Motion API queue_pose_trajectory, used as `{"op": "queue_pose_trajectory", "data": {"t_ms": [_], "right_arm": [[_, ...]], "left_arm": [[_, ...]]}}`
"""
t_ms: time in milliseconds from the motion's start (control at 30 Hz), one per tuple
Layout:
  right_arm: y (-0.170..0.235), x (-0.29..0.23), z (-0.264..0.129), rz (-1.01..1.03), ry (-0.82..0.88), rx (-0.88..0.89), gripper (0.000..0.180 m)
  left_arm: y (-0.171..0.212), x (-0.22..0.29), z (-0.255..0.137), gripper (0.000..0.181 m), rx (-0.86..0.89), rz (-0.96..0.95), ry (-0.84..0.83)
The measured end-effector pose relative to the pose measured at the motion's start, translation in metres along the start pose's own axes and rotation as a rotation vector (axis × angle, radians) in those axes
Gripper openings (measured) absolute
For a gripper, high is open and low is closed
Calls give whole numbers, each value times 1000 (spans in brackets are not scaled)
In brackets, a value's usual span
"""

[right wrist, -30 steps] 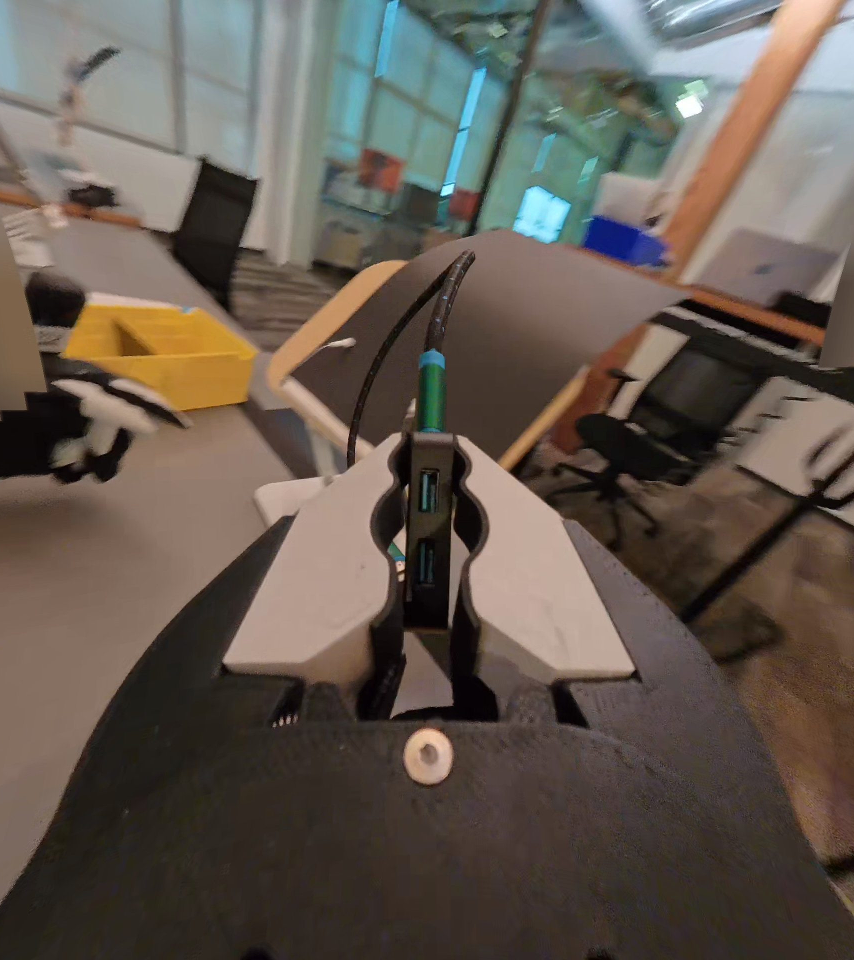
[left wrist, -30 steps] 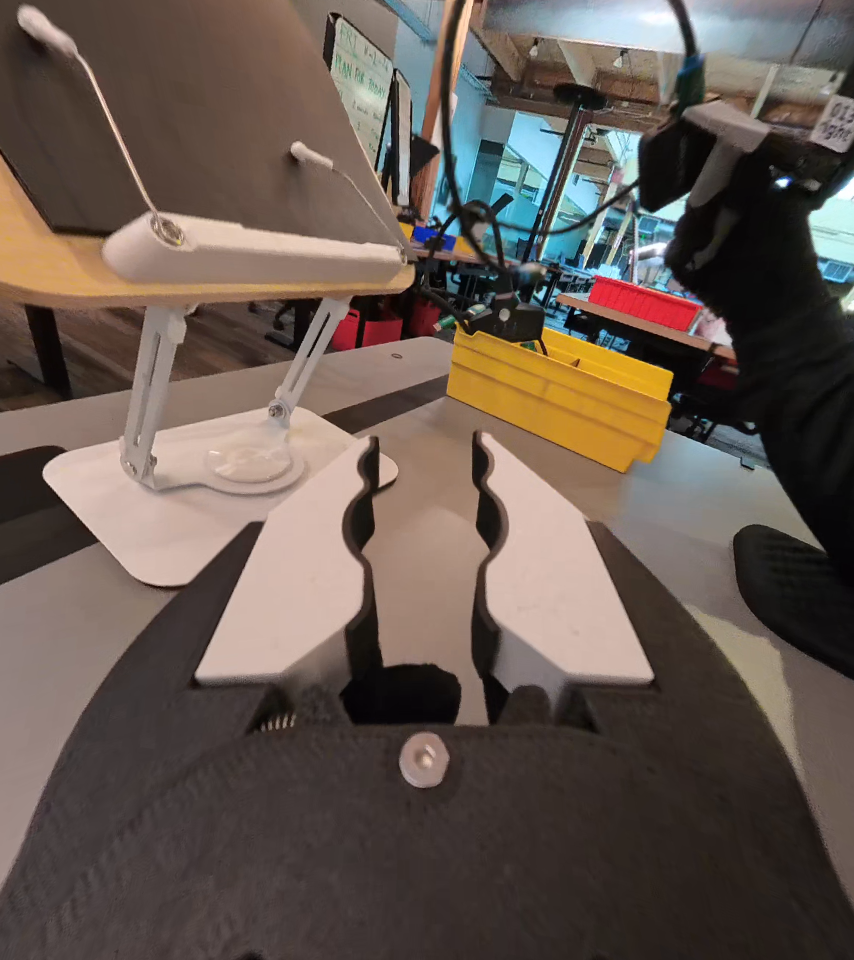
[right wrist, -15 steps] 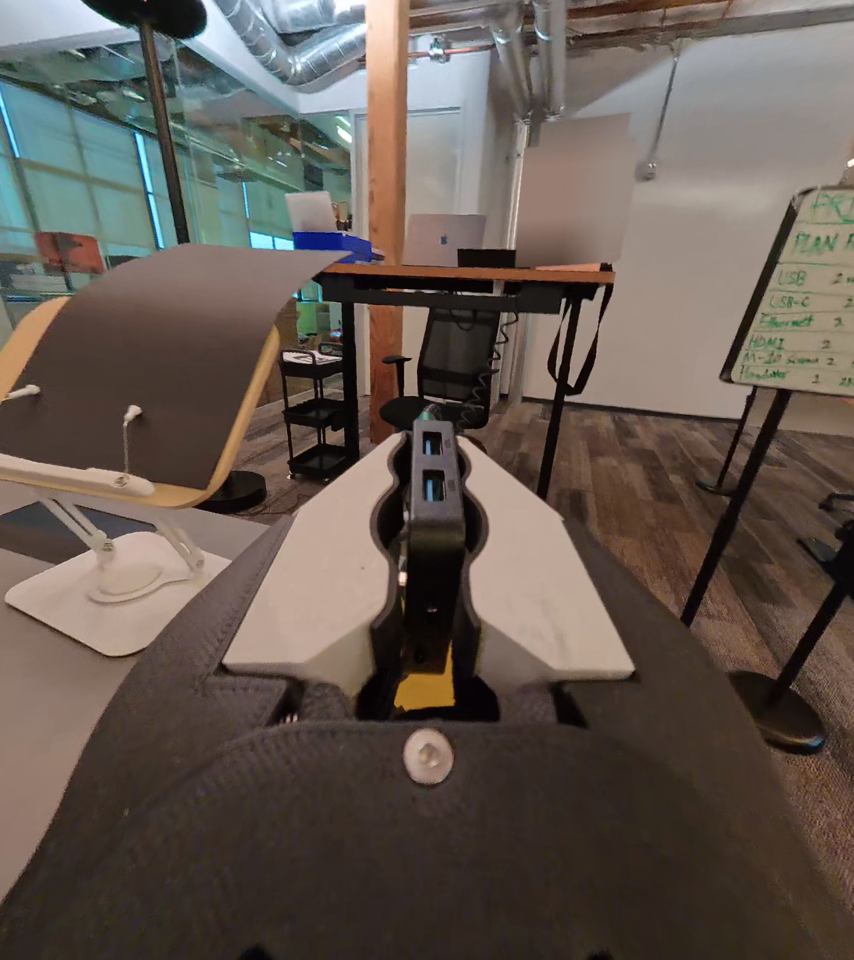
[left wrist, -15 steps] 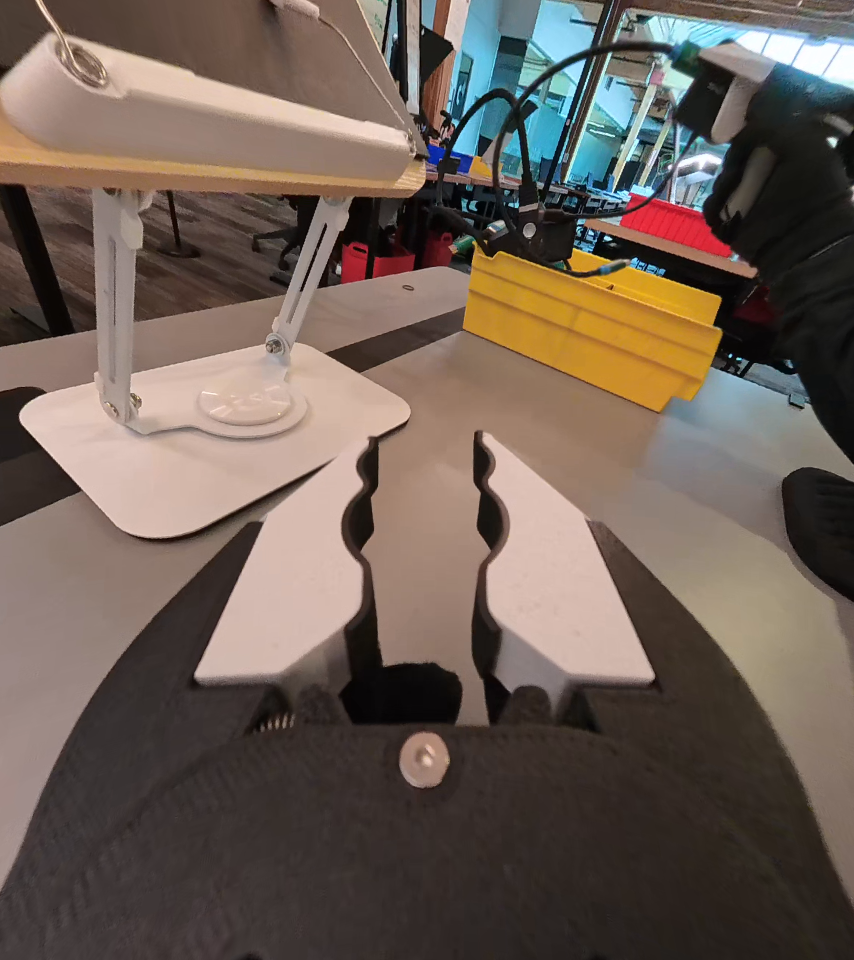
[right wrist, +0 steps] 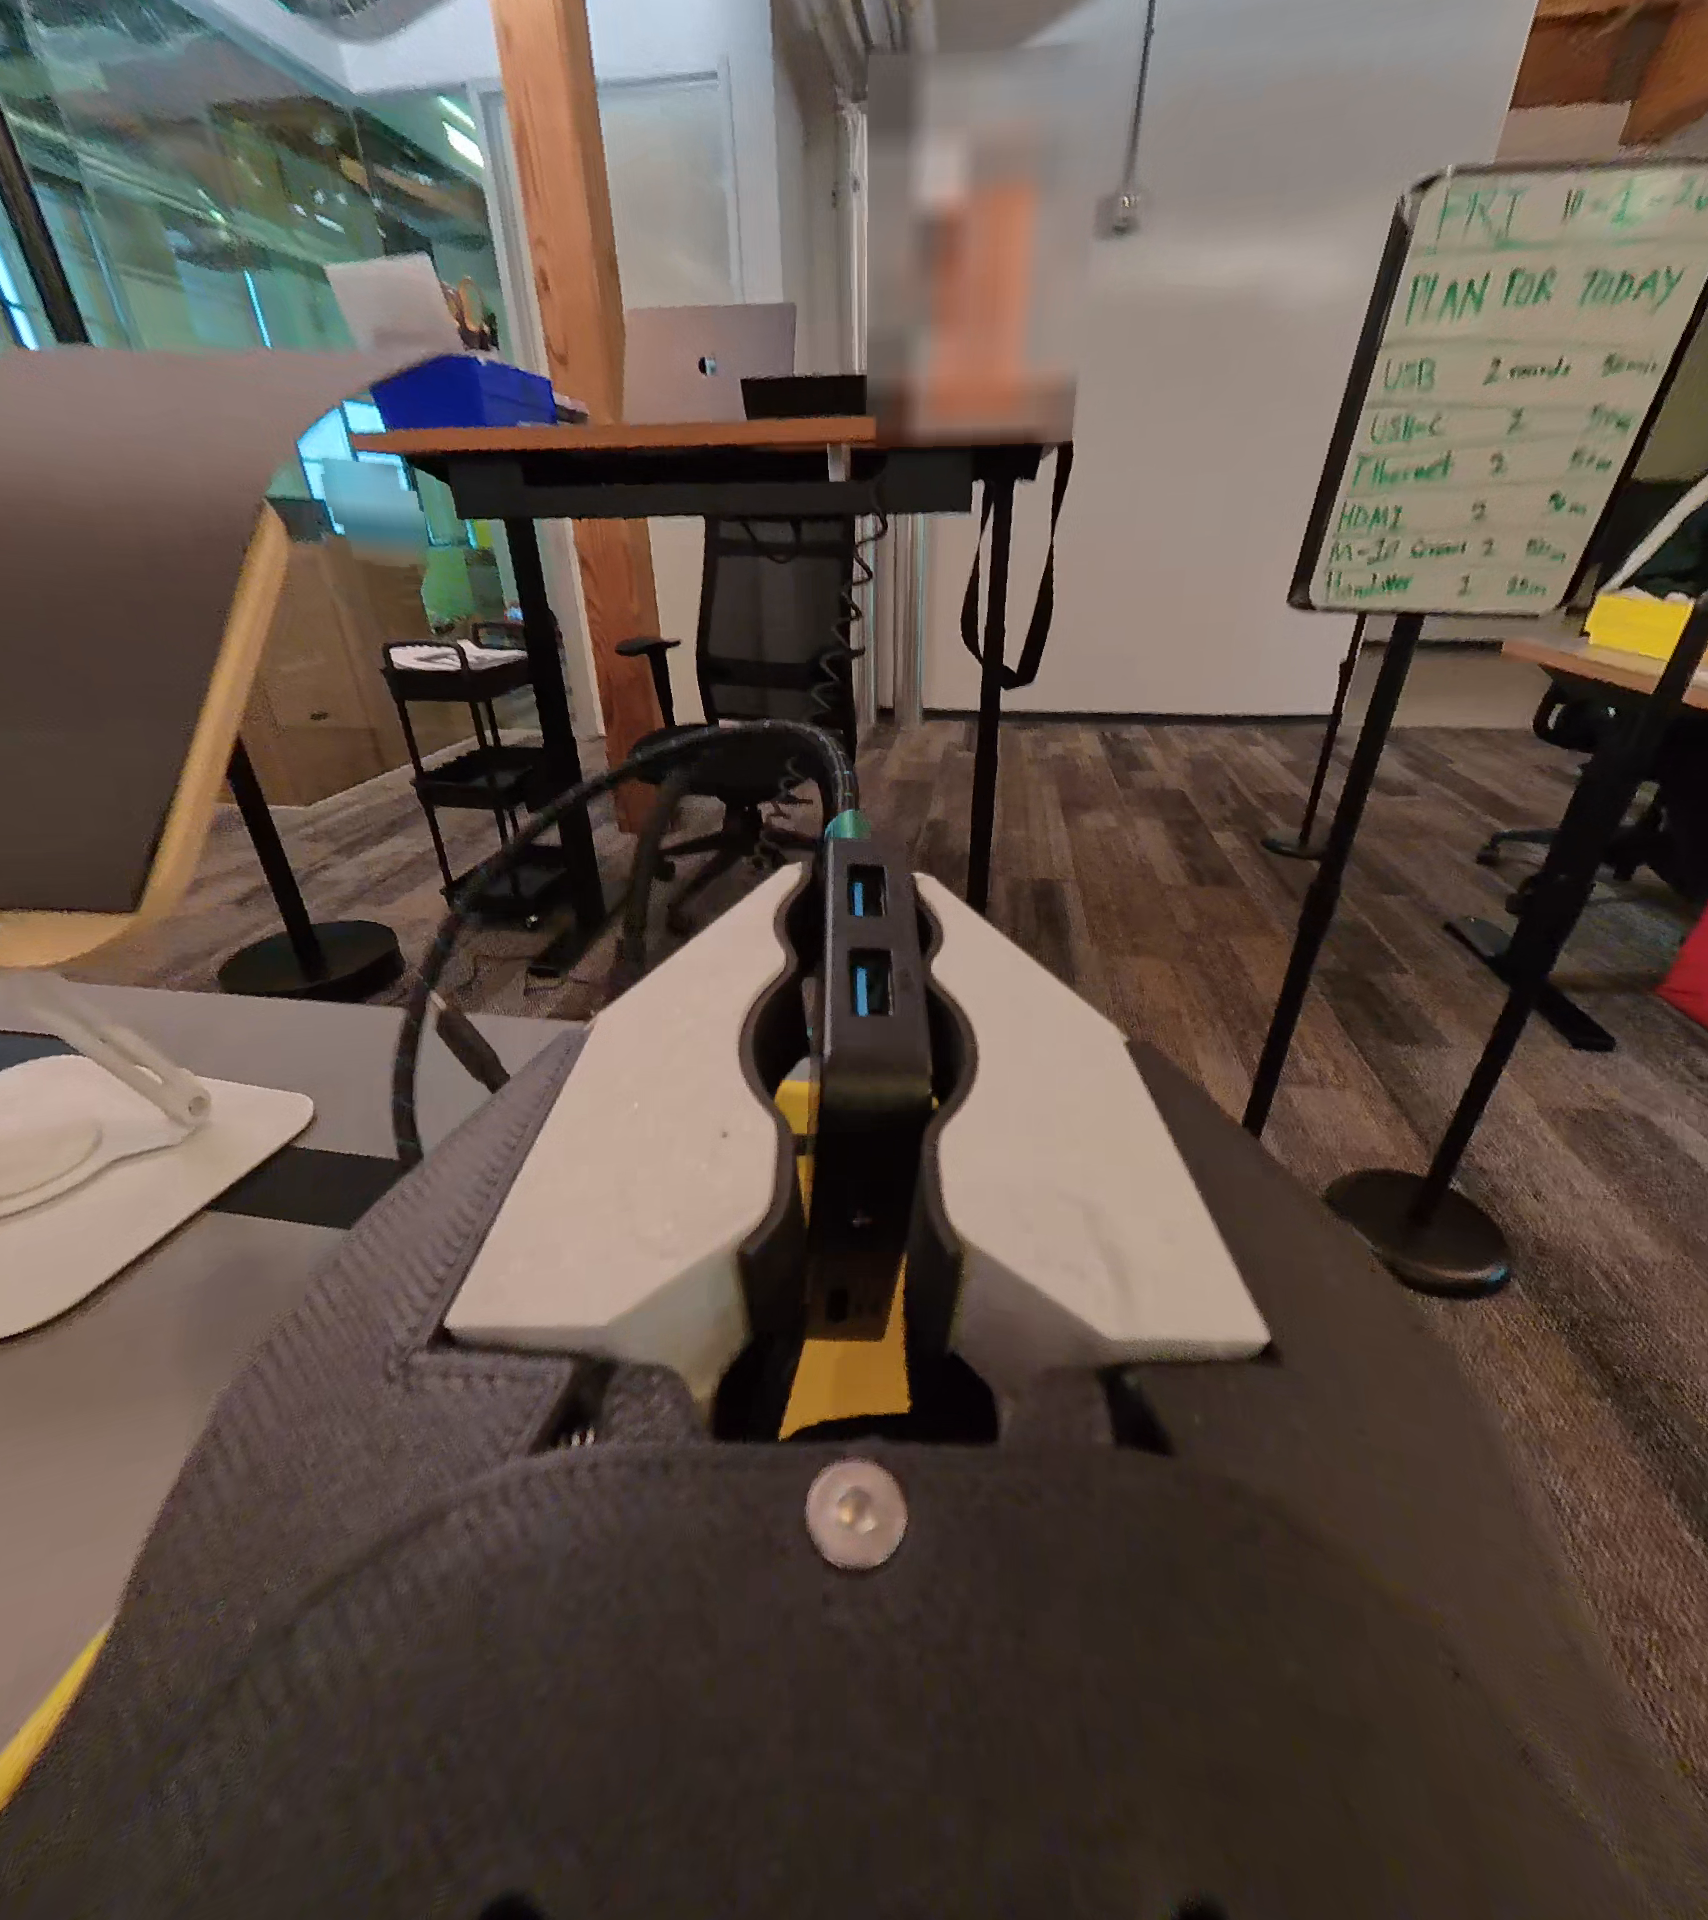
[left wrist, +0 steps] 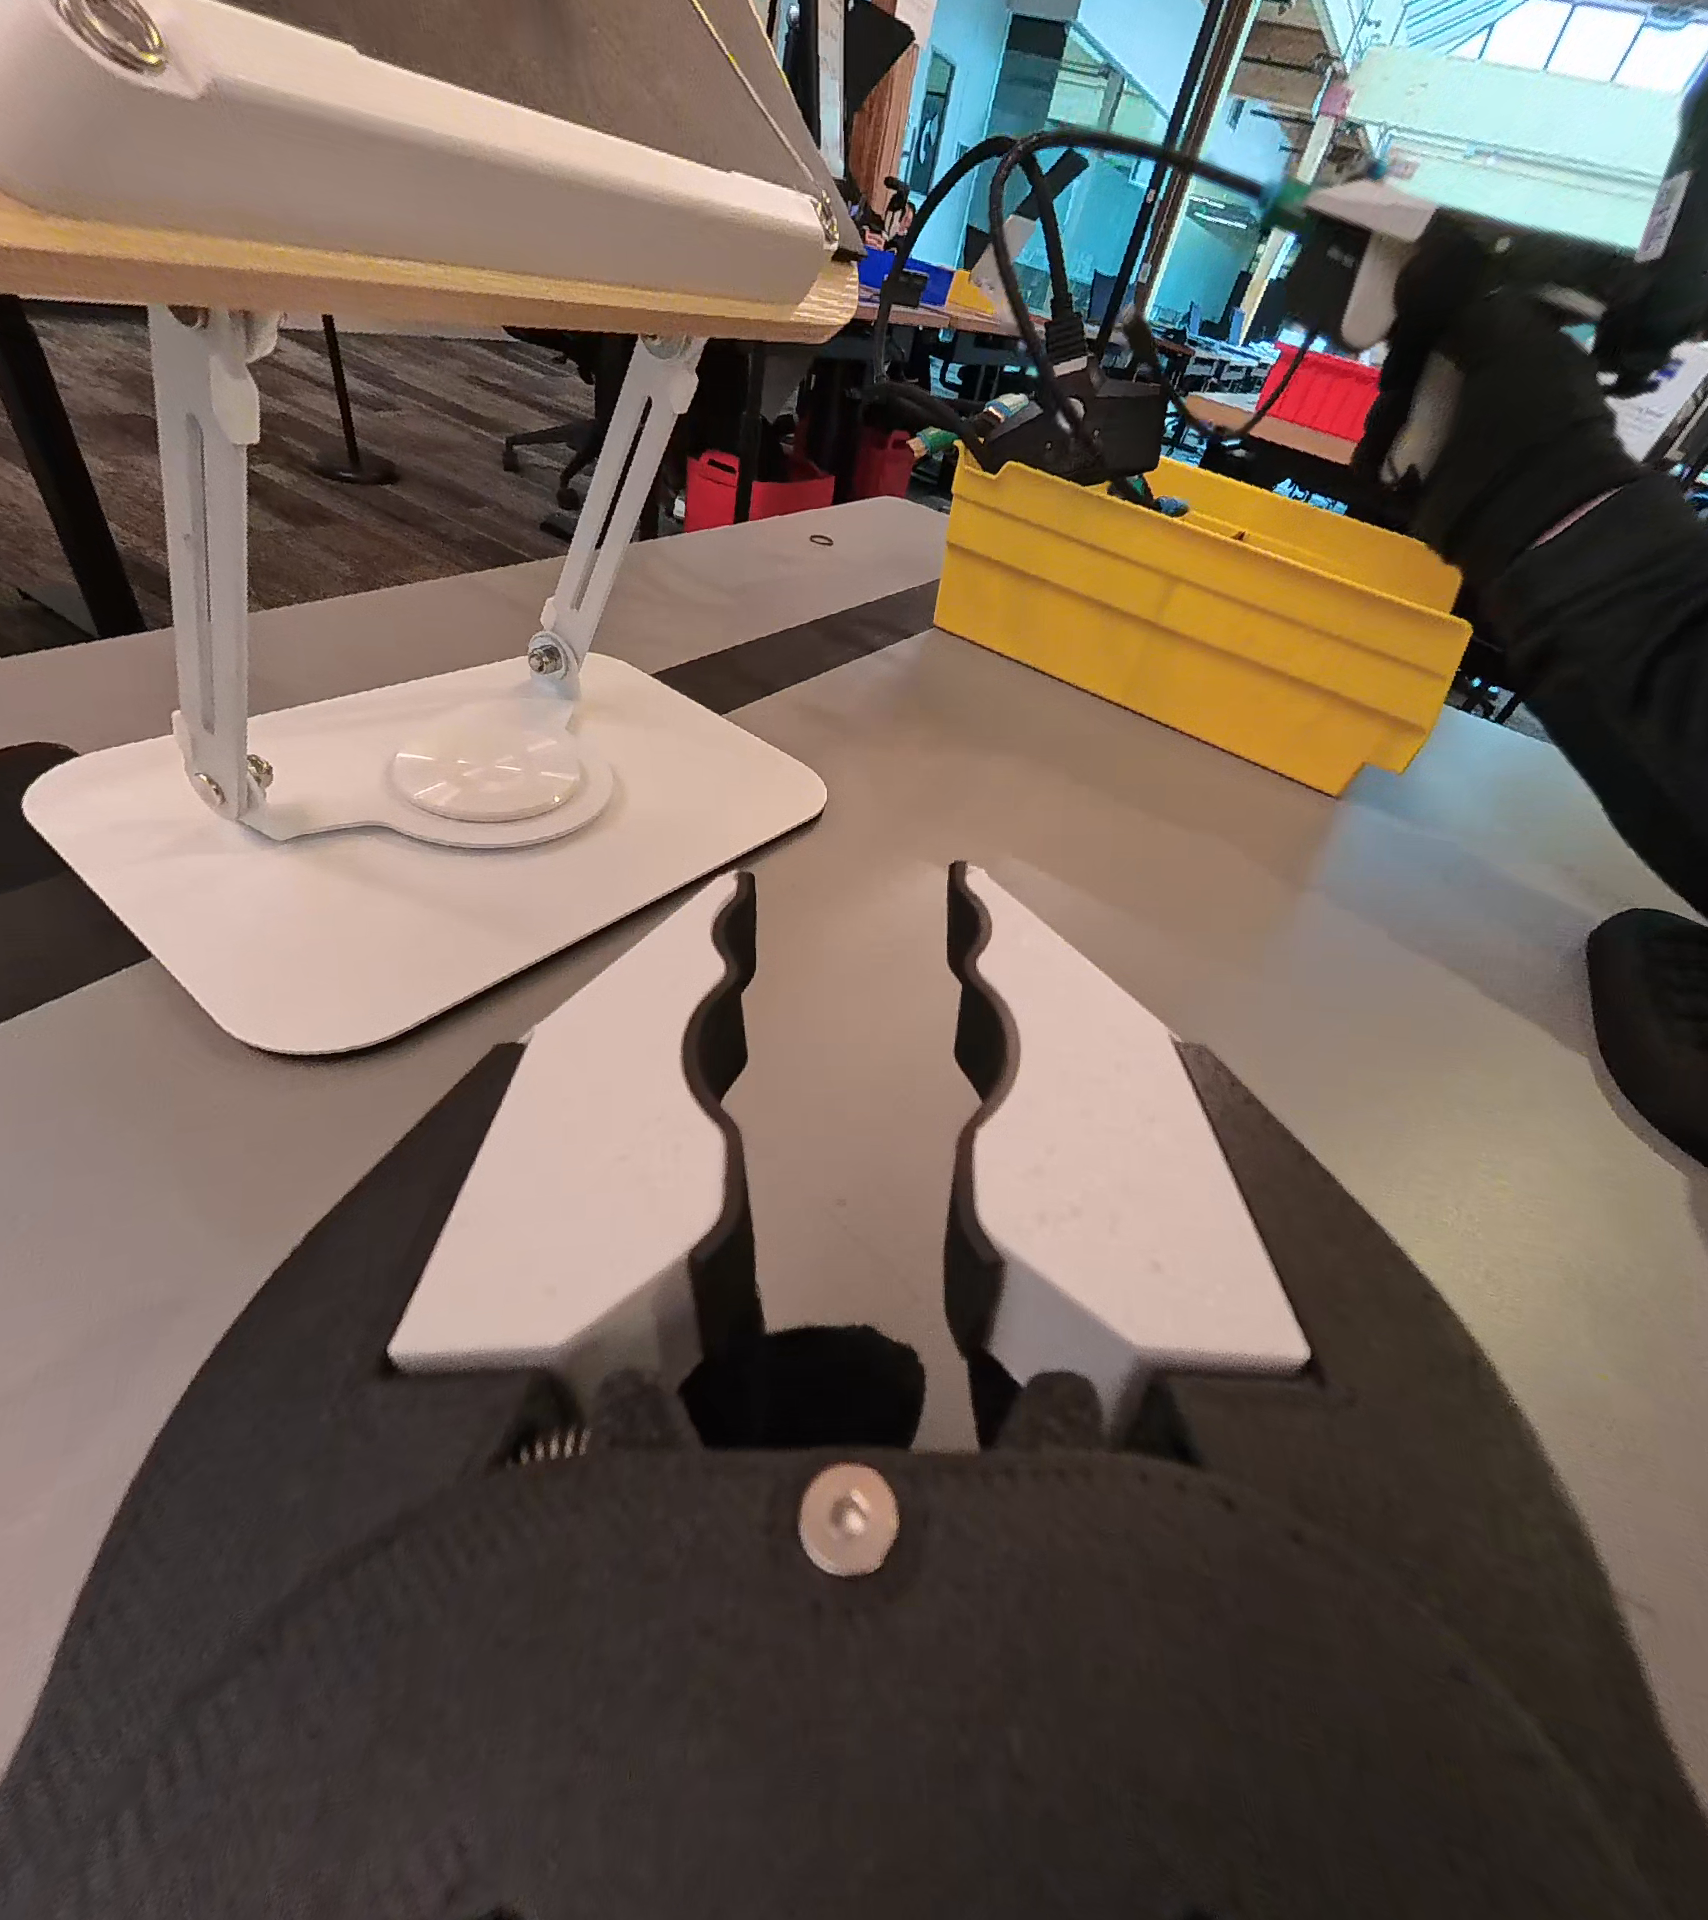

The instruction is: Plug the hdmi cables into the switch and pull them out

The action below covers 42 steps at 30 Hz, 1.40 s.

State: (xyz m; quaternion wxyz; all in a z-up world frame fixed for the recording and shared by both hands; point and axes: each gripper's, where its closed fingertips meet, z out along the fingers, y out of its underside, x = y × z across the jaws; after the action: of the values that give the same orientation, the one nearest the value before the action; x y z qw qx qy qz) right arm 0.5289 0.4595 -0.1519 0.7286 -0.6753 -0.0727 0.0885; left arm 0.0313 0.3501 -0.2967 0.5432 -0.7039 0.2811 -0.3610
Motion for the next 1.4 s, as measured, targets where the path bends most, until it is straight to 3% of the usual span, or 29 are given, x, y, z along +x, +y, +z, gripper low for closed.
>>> {"op": "queue_pose_trajectory", "data": {"t_ms": [567,967,1400], "right_arm": [[84,23,14,-31,86,-332,19],[160,23,5,-80,78,-746,23],[161,19,-7,-84,65,-846,69]], "left_arm": [[3,0,2,36,-19,7,-3],[4,0,3,36,-27,5,-5],[5,0,3,36,-33,3,-3]]}}
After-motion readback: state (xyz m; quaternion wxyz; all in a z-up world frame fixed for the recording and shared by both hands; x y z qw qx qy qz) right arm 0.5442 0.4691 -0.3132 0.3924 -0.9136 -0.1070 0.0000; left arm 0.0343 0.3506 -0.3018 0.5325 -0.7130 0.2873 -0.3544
